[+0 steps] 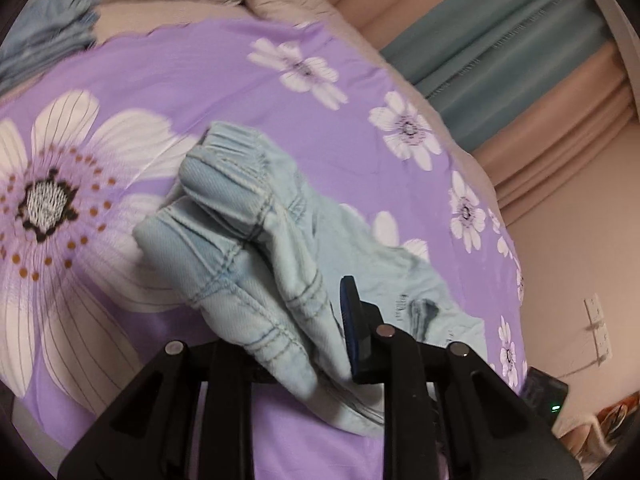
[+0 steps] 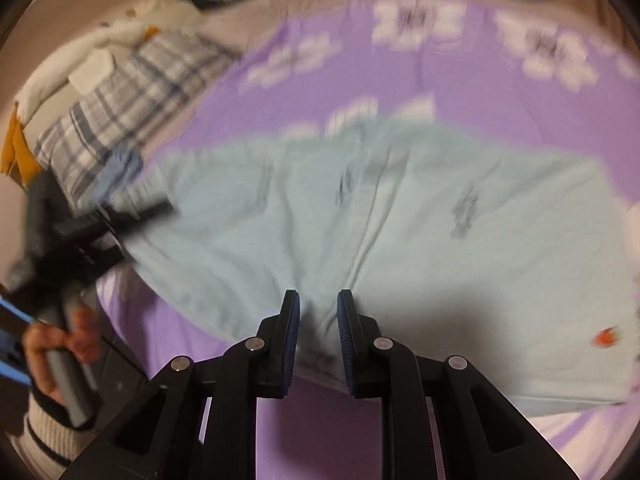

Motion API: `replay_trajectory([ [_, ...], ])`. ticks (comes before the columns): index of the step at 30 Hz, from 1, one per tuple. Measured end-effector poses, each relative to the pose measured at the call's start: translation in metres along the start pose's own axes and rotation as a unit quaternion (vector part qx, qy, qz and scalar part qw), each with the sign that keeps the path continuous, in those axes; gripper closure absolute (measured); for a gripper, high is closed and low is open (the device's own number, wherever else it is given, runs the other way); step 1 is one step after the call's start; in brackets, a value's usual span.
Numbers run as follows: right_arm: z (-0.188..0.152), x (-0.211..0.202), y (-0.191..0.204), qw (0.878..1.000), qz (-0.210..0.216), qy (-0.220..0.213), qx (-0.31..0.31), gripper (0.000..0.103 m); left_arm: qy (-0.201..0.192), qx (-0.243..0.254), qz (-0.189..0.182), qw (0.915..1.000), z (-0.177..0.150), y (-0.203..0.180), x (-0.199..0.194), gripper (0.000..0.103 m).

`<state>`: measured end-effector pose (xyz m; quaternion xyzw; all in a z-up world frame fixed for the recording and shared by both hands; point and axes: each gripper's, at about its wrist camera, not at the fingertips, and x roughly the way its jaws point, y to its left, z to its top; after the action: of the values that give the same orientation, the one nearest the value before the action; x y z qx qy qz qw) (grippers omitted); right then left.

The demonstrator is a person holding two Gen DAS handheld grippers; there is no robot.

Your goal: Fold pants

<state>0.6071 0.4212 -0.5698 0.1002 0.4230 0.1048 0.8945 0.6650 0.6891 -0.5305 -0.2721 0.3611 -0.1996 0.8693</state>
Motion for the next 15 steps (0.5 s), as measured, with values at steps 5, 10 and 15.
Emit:
replay_trajectory([
  [5, -0.007, 0.002, -0.007, 1.0, 0.009, -0.004, 0.008, 0.083, -0.013, 0.05, -0.011, 0.9986, 0.005, -0.034, -0.012, 0.081],
  [10, -0.009, -0.013, -0.021, 0.998, 0.048, -0.017, 0.047, 0.067, -0.023, 0.109, -0.028, 0.9934, 0.004, -0.073, -0.019, 0.08],
  [15, -0.014, -0.032, -0.045, 0.988, 0.087, -0.067, 0.105, 0.053, -0.019, 0.169, -0.038, 0.9847, -0.004, -0.112, -0.014, 0.079],
])
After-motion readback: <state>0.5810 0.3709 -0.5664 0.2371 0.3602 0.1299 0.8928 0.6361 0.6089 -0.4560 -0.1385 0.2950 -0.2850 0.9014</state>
